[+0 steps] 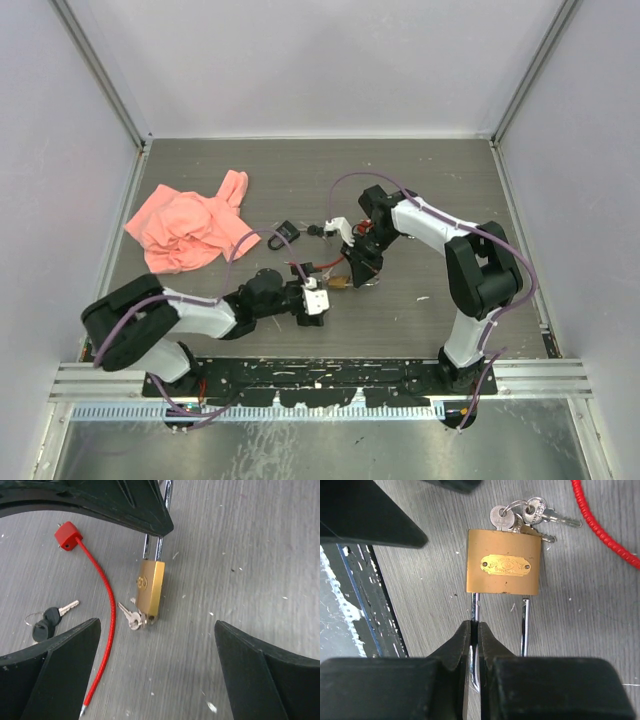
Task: Lock with the key
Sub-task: Pick up the lock from the center of the board.
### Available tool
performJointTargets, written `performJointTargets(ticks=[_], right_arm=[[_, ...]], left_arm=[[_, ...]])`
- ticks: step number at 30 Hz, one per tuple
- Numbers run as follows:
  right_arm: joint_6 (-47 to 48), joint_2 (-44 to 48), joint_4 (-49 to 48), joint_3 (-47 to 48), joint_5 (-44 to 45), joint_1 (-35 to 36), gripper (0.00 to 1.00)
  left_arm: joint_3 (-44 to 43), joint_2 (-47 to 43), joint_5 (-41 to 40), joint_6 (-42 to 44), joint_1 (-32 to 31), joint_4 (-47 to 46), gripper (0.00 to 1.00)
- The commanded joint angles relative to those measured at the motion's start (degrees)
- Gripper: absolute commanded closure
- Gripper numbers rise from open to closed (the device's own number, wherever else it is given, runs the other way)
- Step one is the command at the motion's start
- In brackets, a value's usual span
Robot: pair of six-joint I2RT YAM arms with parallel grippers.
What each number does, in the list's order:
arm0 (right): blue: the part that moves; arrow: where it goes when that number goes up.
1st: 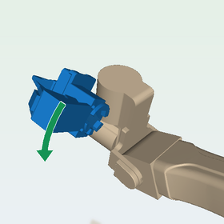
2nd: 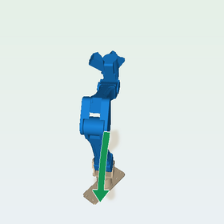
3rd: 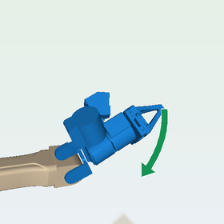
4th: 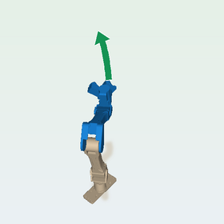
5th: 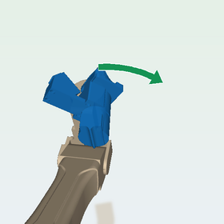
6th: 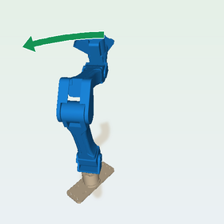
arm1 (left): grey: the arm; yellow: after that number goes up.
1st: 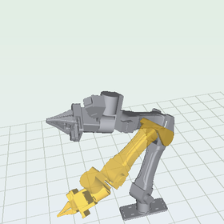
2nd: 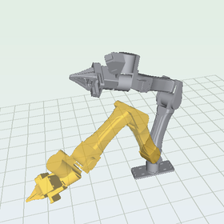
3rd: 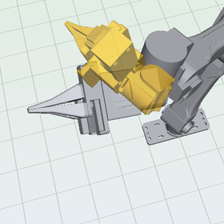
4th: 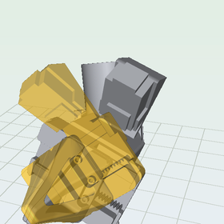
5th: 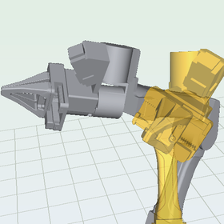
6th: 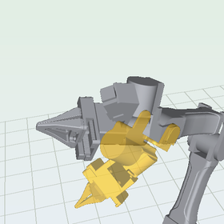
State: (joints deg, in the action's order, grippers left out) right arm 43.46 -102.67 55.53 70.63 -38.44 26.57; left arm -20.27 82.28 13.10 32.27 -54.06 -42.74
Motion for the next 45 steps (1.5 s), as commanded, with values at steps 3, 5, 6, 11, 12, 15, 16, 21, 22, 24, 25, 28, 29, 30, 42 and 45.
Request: performJointTargets(ticks=[3, 5, 6, 11, 12, 15, 16, 21, 22, 24, 25, 28, 29, 30, 42, 45], right_arm=[[0.9, 0.7, 1.8, 4.5, -5.8, 0.1, 0.99], [1.1, 0.2, 2.2, 5.1, -6.6, 0.0, 0.99], [1.2, -0.1, 2.4, 5.4, -7.0, 0.0, 0.99], [1.7, -1.3, 3.6, 6.4, -8.9, -0.2, 0.99], [1.8, -1.5, 3.8, 6.6, -9.1, -0.3, 0.99], [1.7, -1.5, 4.0, 6.7, -8.9, -0.4, 0.99], [1.7, -1.5, 4.1, 6.8, -8.9, -0.4, 0.99], [2.0, -1.5, 4.7, 7.1, -9.8, -0.4, 0.99], [2.0, -1.3, 4.8, 7.2, -10.1, -0.4, 0.99], [1.9, -1.0, 5.2, 7.6, -10.8, -0.5, 0.98], [1.8, -0.7, 5.2, 7.6, -11.2, -0.5, 0.96], [1.7, 2.0, 5.5, 8.8, -13.1, -1.8, 0.73], [2.0, 3.4, 5.5, 9.3, -13.8, -2.6, 0.66], [2.7, 5.1, 5.5, 10.0, -14.5, -3.6, 0.6], [23.2, 21.0, 2.6, 8.8, -36.1, -7.5, 0.0], [32.0, 19.1, 11.4, 10.7, -36.0, -7.5, 0.0]], left_arm=[[-5.9, 7.6, 4.5, 1.3, 1.1, -11.4, 0.1], [-7.2, 9.3, 4.0, 0.2, 1.0, -11.0, 0.19], [-7.7, 10.2, 3.5, 0.0, 1.1, -11.3, 0.22], [-10.9, 15.2, 1.7, -1.1, 0.7, -11.7, 0.36], [-11.6, 16.2, 1.6, -1.0, 0.6, -11.7, 0.36], [-12.3, 18.3, 1.3, -0.9, 0.5, -11.6, 0.4], [-12.3, 18.6, 1.3, -0.7, 0.5, -11.5, 0.43], [-12.5, 17.4, 1.1, -0.7, 0.5, -8.8, 0.71], [-12.7, 16.7, 1.1, -0.9, 0.5, -7.7, 0.83], [-12.8, 14.8, 1.5, -1.5, 0.5, -5.8, 0.98], [-12.6, 13.5, 2.1, -2.4, 0.6, -4.8, 1.0], [-12.0, 7.6, 5.7, -6.9, 2.4, -0.8, 1.0], [-11.8, 5.0, 8.0, -9.1, 3.6, 1.1, 1.0], [-11.6, 2.6, 10.7, -11.2, 4.7, 3.4, 1.0], [-15.2, -24.7, 26.9, -22.4, 10.5, 36.2, 1.0], [-16.3, -27.8, 28.3, -24.3, 10.5, 38.0, 1.0]])
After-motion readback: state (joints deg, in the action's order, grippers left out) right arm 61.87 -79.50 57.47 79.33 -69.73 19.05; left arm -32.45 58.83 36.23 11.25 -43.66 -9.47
